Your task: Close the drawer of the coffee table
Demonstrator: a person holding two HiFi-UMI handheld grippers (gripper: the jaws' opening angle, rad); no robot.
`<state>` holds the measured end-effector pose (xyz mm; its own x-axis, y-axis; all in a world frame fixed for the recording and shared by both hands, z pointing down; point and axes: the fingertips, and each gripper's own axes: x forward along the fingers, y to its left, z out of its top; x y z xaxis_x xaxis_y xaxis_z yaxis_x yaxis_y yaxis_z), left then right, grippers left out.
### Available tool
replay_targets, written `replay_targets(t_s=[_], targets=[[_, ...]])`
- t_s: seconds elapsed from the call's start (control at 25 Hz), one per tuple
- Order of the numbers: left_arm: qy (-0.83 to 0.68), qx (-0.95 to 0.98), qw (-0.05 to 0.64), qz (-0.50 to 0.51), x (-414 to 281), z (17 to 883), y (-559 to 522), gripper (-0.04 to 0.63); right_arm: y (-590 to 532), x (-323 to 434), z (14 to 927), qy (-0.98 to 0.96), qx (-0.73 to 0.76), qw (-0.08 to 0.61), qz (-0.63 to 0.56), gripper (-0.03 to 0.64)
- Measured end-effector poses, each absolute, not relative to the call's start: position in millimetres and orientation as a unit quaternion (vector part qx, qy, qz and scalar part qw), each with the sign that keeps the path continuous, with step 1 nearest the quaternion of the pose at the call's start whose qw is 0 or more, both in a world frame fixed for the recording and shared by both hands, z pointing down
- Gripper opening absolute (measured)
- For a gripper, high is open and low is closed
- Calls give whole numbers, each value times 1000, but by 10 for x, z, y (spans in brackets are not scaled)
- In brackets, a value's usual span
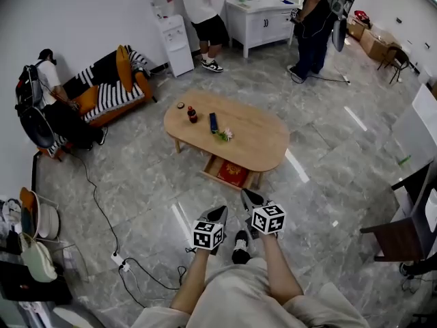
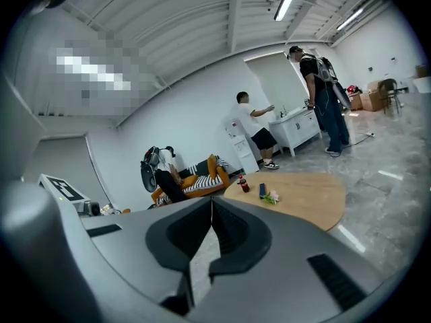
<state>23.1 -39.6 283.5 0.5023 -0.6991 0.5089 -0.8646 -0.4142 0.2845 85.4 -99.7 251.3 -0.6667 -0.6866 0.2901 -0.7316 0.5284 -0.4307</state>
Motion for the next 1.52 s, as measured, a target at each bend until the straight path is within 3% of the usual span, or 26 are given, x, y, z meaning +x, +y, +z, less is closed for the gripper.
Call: replay_targets(t_s=[0.48, 0.72, 1.0, 1.2, 1.52], targets=[[-511, 808, 254, 144, -66, 2867, -1247, 9, -1857, 310, 2287, -902, 322, -17, 288, 15], [-505, 812, 258, 136, -100, 3018, -1326, 9, -1909, 143, 2466, -911, 309, 13, 272, 15], [-488, 817, 260, 167, -602, 2947, -1426, 9, -1991, 67, 2596, -861, 370, -37, 347, 15], [-467, 824, 264, 182, -870, 2964, -1398, 9, -1870, 41, 2624, -841, 421, -59, 334, 15], [-426, 824, 298, 226, -1117, 3892, -1209, 9, -1816, 310, 3435, -817, 492, -9, 301, 15]])
